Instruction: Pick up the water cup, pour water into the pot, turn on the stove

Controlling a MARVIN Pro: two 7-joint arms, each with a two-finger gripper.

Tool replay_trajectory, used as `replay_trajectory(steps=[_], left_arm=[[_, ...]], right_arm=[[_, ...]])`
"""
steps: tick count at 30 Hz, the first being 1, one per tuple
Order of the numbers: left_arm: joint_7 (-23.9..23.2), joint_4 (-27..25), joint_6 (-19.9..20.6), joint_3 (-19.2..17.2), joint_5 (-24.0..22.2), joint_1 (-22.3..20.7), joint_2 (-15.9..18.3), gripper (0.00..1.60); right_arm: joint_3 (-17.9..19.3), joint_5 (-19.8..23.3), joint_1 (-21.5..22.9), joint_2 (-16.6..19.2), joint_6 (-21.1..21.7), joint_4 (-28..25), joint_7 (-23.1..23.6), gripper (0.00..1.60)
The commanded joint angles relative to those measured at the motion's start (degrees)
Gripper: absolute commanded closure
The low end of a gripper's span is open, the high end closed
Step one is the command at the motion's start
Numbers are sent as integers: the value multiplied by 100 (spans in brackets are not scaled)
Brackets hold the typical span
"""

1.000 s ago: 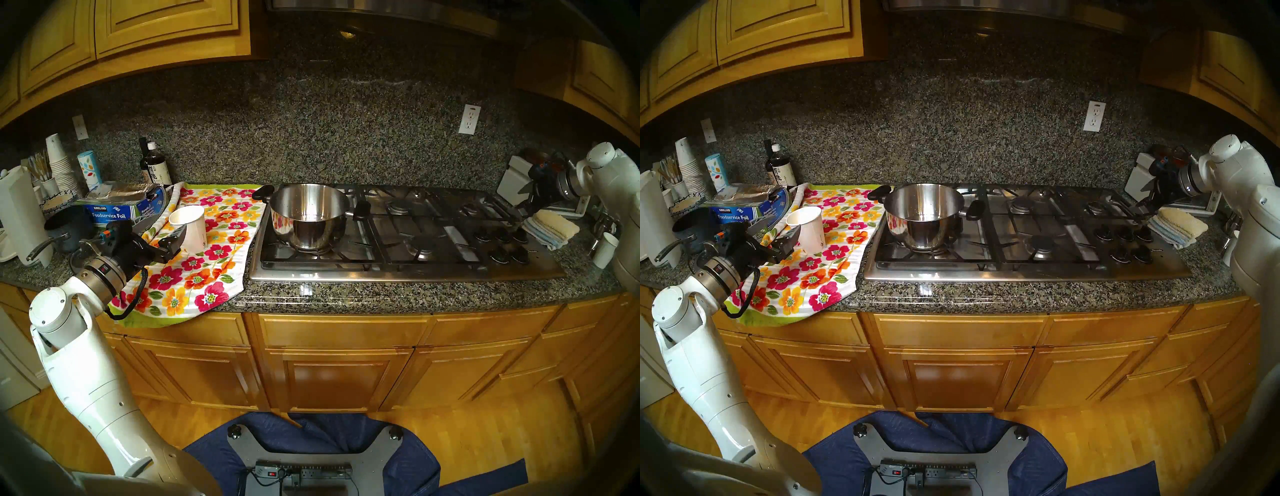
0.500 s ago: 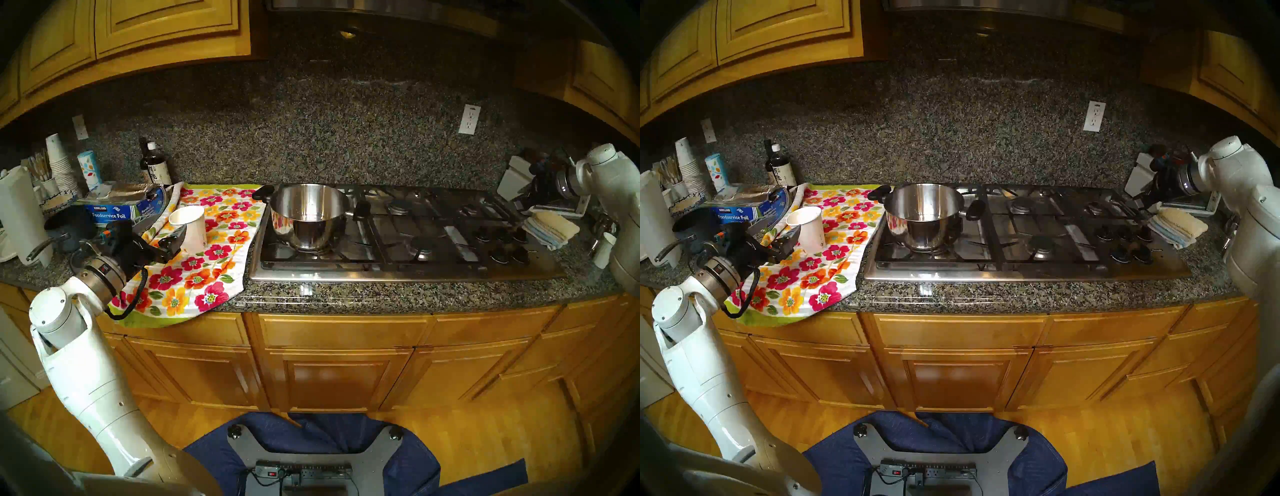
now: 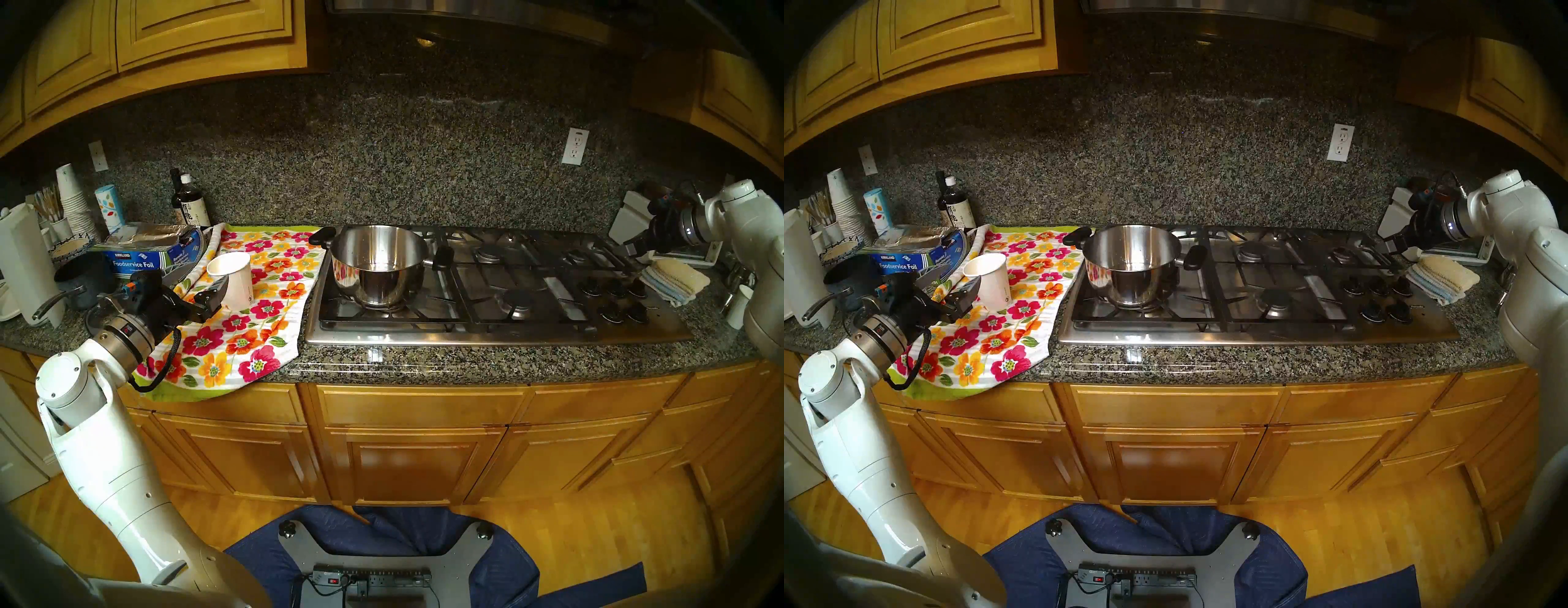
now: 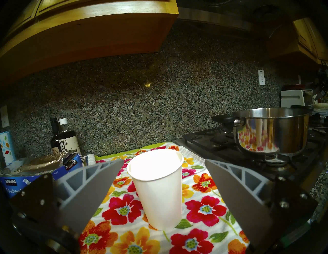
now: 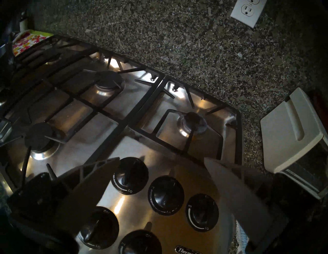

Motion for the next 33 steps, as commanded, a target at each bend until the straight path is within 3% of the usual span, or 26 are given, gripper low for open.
replay_trajectory(steps=[1, 10, 33], left_arm=[[-6, -144, -2, -5, -80, -124, 39, 0], [-3, -139, -7, -1, -74, -121, 42, 0], [5, -126, -19, 8, -62, -112, 50, 0]], right_arm=[[127, 135, 92, 25, 172, 7, 82, 0], [136, 127, 71, -53, 563, 13, 104, 0], [235, 194, -101, -28, 1313, 13, -418, 0]])
